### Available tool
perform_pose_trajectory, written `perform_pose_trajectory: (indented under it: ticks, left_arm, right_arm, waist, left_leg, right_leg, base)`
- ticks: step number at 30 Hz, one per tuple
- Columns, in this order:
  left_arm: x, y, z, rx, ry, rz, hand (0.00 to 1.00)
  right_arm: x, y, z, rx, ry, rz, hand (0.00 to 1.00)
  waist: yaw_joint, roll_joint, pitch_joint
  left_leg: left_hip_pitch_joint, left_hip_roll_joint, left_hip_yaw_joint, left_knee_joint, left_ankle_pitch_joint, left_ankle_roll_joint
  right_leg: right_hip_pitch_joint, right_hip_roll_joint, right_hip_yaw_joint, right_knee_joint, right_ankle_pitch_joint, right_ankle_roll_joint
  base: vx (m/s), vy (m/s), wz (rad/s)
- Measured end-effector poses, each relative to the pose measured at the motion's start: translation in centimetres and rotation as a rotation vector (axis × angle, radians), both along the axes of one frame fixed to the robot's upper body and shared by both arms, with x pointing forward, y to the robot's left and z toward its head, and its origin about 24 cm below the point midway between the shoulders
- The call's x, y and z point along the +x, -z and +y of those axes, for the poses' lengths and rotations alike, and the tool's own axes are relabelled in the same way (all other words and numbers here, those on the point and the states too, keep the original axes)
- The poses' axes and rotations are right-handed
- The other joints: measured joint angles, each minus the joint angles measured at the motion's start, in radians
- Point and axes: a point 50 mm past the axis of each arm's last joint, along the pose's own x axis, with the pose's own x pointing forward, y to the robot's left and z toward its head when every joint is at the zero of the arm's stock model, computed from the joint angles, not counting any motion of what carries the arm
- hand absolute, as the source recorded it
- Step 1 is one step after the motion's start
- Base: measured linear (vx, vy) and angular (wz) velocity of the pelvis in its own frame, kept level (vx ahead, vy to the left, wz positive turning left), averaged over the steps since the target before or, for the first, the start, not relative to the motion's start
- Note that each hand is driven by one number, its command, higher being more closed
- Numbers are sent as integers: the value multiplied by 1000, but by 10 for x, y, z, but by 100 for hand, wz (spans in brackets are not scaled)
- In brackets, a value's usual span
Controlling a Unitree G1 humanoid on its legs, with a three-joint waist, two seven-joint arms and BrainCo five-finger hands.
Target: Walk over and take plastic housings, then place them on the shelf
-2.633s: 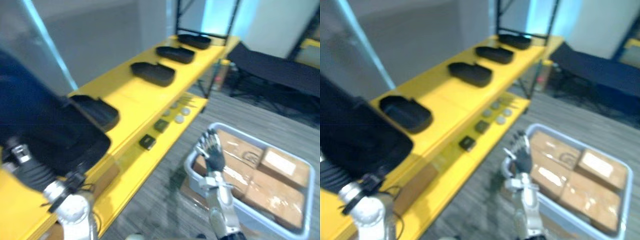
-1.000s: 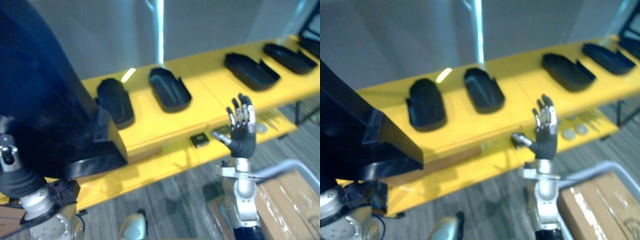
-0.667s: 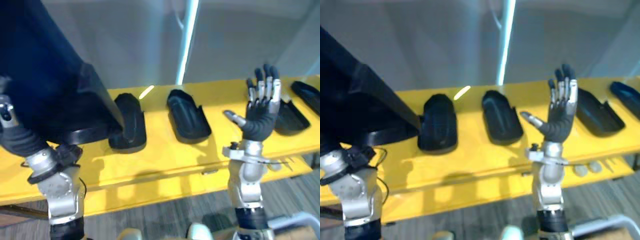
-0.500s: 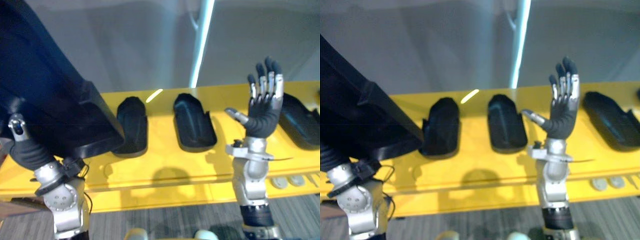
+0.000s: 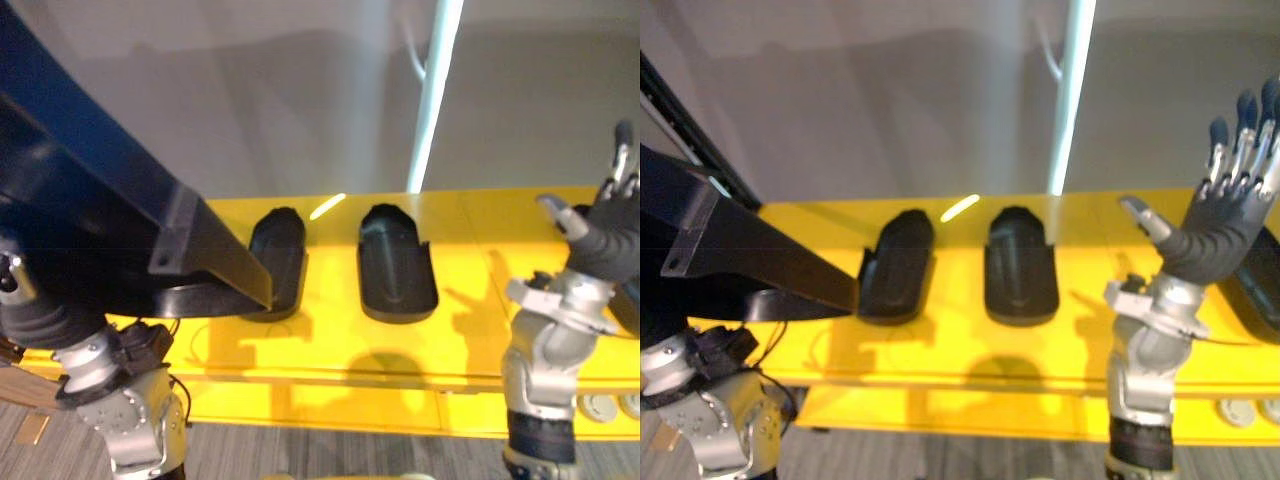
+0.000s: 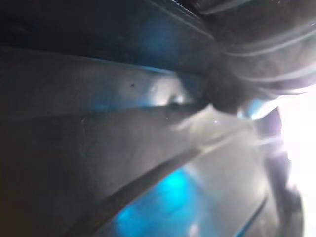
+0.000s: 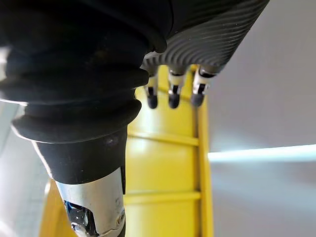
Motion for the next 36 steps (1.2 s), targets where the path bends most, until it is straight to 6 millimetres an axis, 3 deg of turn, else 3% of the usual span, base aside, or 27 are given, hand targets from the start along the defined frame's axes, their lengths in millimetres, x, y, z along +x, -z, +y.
perform_pose_trajectory:
  ticks: [4, 6, 10, 14, 17, 19, 26, 27, 29, 31, 32, 34, 35, 36]
  left_arm:
    - [-13, 11, 26, -20, -155, 115, 100]
    - [-20, 14, 36, -31, -210, 150, 100]
    - [-39, 21, 56, -86, -356, 184, 100]
    - [-51, 25, 65, -180, -375, 147, 100]
    - [-52, 30, 65, -229, -342, 136, 100]
    - [-52, 32, 63, -231, -315, 138, 100]
    - [-51, 32, 61, -223, -286, 139, 100]
    - [-50, 32, 60, -233, -270, 134, 100]
    - [-44, 34, 56, -271, -205, 131, 100]
    - [-25, 38, 45, -312, -107, 146, 100]
    - [-17, 39, 41, -323, -75, 159, 100]
    - [-13, 42, 40, -355, -67, 168, 100]
    - [-13, 49, 40, -390, -75, 187, 100]
    - [-16, 57, 41, -425, -84, 224, 100]
  right_arm:
    - [-9, 11, -17, 44, 120, 39, 0]
    - [-14, 15, -27, 62, 173, 51, 0]
    - [-22, 21, -41, 102, 171, 67, 0]
    - [-19, 22, -32, 72, 28, 51, 0]
    - [-14, 22, -18, 44, -26, 53, 0]
    - [-8, 16, -4, 14, -49, 27, 0]
    - [0, 3, 9, 4, -63, -41, 0]
    - [0, 3, 9, 4, -59, -40, 0]
    - [0, 3, 8, 8, -55, -41, 0]
    - [-3, 6, 5, 23, -47, -28, 0]
    - [-4, 8, 4, 39, -54, -24, 0]
    - [-2, 5, 3, 50, -74, -42, 0]
    - [1, -1, 3, 38, -85, -66, 0]
    - [5, -5, 1, 23, -82, -75, 0]
  waist:
    - [2, -33, -26]
    - [5, -36, -29]
    - [6, -16, -33]
    - [19, 6, -46]
    - [21, 4, -46]
    - [44, -7, -40]
    - [63, -26, -31]
    - [61, -27, -30]
    - [49, -17, -7]
    - [0, -19, 17]
    - [-10, -36, 24]
    - [0, -58, 36]
    - [15, -45, 72]
    - [26, -11, 109]
  left_leg:
    - [2, -33, -1, -34, 23, 9]
    - [2, -37, -4, -38, 26, 10]
    - [8, -43, -16, -61, 30, 9]
    - [12, -46, -31, -84, 38, 8]
    - [20, -51, -59, -94, 41, 8]
    - [14, -53, -70, -95, 44, 9]
    - [4, -64, -104, -106, 59, 11]
    - [2, -64, -106, -104, 57, 13]
    - [-18, -63, -132, -64, 40, 20]
    - [-55, -75, -225, 2, 27, 29]
    - [-93, -90, -275, 33, 30, 27]
    - [-167, -106, -307, 103, 30, 26]
    - [-212, -92, -303, 166, 30, 26]
    - [-240, -65, -284, 215, 31, 27]
  right_leg:
    - [4, -19, -2, -35, 21, 19]
    - [10, -19, -5, -51, 30, 21]
    - [34, -17, -23, -80, 34, 24]
    - [45, -14, -40, -91, 34, 25]
    - [72, -15, -69, -100, 34, 25]
    - [73, -15, -79, -102, 34, 25]
    - [74, -22, -91, -102, 34, 24]
    - [71, -23, -88, -97, 32, 21]
    - [48, -31, -38, -11, 0, -20]
    - [17, -31, 110, 121, -52, -77]
    - [16, -36, 145, 144, -104, -78]
    - [24, -36, 129, 123, -145, -49]
    - [43, -8, 104, 92, -148, -36]
    - [70, 28, 76, 64, -141, -24]
  base:
    - [33, 66, 8]
    - [77, 42, 9]
    - [35, 4, 11]
    - [36, -5, 12]
    - [24, -5, 28]
    - [-2, 2, 17]
    - [6, 0, 16]
    - [0, 0, 0]
    - [-46, 16, 25]
    - [-62, 13, 117]
    - [-48, -68, 136]
    - [-92, -172, 100]
    - [-191, -186, 87]
    - [-183, -131, 66]
